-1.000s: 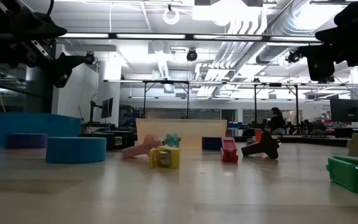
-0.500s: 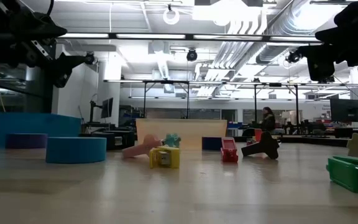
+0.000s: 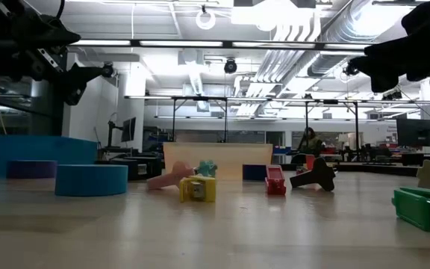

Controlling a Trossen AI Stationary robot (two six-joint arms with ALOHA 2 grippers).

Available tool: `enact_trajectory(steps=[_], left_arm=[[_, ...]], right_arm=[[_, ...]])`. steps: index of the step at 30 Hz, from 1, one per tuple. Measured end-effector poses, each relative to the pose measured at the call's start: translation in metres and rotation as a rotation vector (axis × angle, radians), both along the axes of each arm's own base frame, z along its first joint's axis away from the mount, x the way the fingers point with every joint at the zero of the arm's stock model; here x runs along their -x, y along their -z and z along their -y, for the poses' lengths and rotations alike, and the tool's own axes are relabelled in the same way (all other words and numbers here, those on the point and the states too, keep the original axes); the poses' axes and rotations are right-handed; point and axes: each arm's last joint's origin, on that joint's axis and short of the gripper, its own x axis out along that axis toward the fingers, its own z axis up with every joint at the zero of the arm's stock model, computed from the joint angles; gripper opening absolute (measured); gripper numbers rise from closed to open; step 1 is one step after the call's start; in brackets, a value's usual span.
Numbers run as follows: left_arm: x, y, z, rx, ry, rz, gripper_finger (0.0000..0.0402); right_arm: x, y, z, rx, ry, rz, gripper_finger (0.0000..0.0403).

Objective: Pick and place Stapler, Stapler remover, tape
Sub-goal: Put the yellow tape into the blue bin

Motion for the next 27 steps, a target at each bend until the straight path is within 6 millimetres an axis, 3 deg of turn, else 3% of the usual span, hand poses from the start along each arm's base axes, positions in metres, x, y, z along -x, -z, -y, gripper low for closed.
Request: enact_trajectory(steps=[14, 24, 27], left_arm=[[0.0, 0.0, 0.0, 0.0, 0.0, 0.0, 0.0295], [0.0, 0.0, 0.0, 0.0, 0.0, 0.0, 0.0295], [0.0, 0.0, 0.0, 0.0, 0.0, 0.0, 0.0295]], right_arm=[[0.0005, -0.0018, 0.0043, 0.109, 0.154, 0.005, 0.0185], [0.001, -0.0046, 0.0051, -0.064, 0.172, 0.053, 0.0185], [0.0016, -0.004, 0.0077, -0.169, 0.257, 0.066, 0.0185]])
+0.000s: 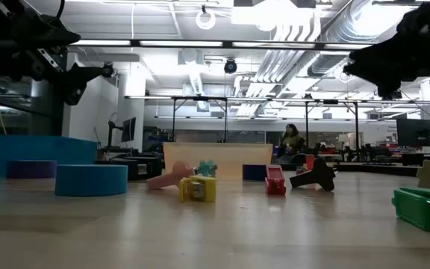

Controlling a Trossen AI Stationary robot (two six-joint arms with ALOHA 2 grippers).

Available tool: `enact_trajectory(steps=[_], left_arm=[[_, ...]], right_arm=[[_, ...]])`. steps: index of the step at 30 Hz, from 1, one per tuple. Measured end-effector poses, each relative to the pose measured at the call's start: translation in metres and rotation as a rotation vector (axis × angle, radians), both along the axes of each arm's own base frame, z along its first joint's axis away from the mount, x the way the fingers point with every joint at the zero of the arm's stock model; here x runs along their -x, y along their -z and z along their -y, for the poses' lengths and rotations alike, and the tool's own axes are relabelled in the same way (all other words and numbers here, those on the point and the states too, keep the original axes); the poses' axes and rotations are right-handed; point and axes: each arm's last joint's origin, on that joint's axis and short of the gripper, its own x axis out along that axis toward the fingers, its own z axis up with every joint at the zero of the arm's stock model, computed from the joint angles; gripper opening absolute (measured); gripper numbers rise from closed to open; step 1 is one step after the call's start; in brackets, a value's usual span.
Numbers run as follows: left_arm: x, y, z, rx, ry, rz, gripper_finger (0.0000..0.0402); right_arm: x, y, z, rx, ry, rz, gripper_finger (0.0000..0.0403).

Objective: Pick and place Stapler, Stapler remover, tape
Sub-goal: Put the yellow tape into the blue bin

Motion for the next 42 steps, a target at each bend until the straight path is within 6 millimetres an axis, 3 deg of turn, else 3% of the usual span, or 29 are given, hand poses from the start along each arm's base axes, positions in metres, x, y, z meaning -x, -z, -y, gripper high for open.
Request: enact_trajectory(steps=[4, 14, 29, 42], left_arm=[[0.0, 0.0, 0.0, 0.0, 0.0, 0.0, 0.0295], [0.0, 0.0, 0.0, 0.0, 0.0, 0.0, 0.0295], [0.0, 0.0, 0.0, 0.0, 0.0, 0.0, 0.0295], [0.0, 0.0, 0.0, 0.0, 0.0, 0.0, 0.0295]], right_arm=[[0.001, 0.001, 0.004, -0.163, 0.142, 0.045, 0.0185], [-0.005, -0.003, 0.004, -0.168, 0.179, -0.102, 0.0185], [-0.03, -0.009, 0.006, -0.376, 0.32, -0.523, 0.0185], [-0.07, 0.001, 0.047, -0.671, 0.345, -0.784, 0.0185]])
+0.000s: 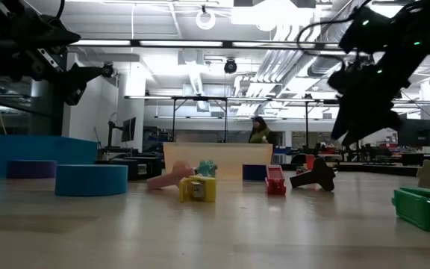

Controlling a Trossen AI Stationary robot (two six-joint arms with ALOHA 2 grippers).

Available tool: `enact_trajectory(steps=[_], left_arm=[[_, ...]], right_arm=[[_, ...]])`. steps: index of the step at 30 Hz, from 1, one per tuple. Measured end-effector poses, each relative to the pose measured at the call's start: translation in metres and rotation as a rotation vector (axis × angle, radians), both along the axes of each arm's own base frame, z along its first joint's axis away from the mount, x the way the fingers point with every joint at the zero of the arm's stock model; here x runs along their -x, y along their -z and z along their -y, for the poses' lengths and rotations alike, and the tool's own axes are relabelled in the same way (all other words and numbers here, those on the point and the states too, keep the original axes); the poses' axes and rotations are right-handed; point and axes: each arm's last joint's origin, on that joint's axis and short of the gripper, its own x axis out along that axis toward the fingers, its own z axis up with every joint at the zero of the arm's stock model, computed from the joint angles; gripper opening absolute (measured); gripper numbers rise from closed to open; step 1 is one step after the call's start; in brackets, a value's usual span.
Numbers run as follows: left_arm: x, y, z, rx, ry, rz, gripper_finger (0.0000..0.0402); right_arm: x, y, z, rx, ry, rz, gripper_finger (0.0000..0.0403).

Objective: Pick and place Stapler, Stapler remover, tape
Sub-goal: Put the yellow tape into the blue bin

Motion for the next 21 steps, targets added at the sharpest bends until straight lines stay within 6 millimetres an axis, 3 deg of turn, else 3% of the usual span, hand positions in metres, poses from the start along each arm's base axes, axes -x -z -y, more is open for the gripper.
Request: enact_trajectory(steps=[12, 21], left_arm=[[0.0, 0.0, 0.0, 0.0, 0.0, 0.0, 0.0295], [0.0, 0.0, 0.0, 0.0, 0.0, 0.0, 0.0295]], right_arm=[[-0.041, -0.016, 0.054, 0.018, -0.027, -0.109, 0.0185], [-0.062, -0.015, 0.085, -0.098, -0.009, -0.366, 0.0185]])
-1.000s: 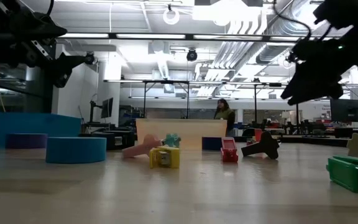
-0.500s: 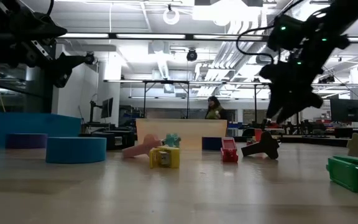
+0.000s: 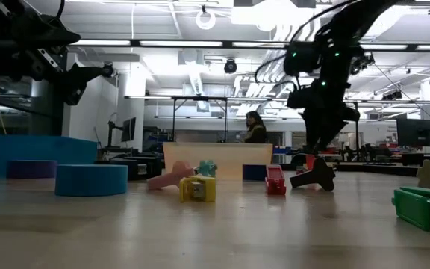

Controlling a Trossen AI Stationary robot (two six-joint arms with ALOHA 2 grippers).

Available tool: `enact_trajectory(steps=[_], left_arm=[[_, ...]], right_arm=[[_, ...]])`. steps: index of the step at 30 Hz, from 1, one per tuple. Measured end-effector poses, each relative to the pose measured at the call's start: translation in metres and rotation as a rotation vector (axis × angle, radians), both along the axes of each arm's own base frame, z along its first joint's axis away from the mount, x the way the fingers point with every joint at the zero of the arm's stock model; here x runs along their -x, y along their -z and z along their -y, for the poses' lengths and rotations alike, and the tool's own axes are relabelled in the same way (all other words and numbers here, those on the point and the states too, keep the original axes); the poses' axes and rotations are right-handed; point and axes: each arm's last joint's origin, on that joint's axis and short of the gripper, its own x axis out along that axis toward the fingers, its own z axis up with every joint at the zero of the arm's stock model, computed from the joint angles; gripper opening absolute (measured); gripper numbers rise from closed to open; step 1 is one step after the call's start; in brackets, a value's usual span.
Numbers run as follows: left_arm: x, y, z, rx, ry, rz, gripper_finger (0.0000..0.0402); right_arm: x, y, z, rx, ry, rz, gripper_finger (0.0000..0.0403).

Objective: Pick and place Stapler, Stapler remover, tape
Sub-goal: Put the yellow tape into the blue bin

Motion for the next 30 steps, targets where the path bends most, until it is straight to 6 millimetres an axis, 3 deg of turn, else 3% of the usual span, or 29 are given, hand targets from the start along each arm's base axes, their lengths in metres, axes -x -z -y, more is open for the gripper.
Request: enact_trajectory(steps=[11, 23, 30], left_arm=[[0.0, 0.0, 0.0, 0.0, 0.0, 0.0, 0.0295], [0.0, 0.0, 0.0, 0.0, 0.0, 0.0, 0.0295], [0.0, 0.0, 0.0, 0.0, 0.0, 0.0, 0.0295]], right_arm=[[-0.025, 0.02, 0.018, -0.103, -0.112, -0.132, 0.0185], [-0.026, 0.027, 0.02, -0.074, -0.112, -0.184, 0.0183], [-0.027, 0.027, 0.02, -0.07, -0.117, -0.179, 0.0153]])
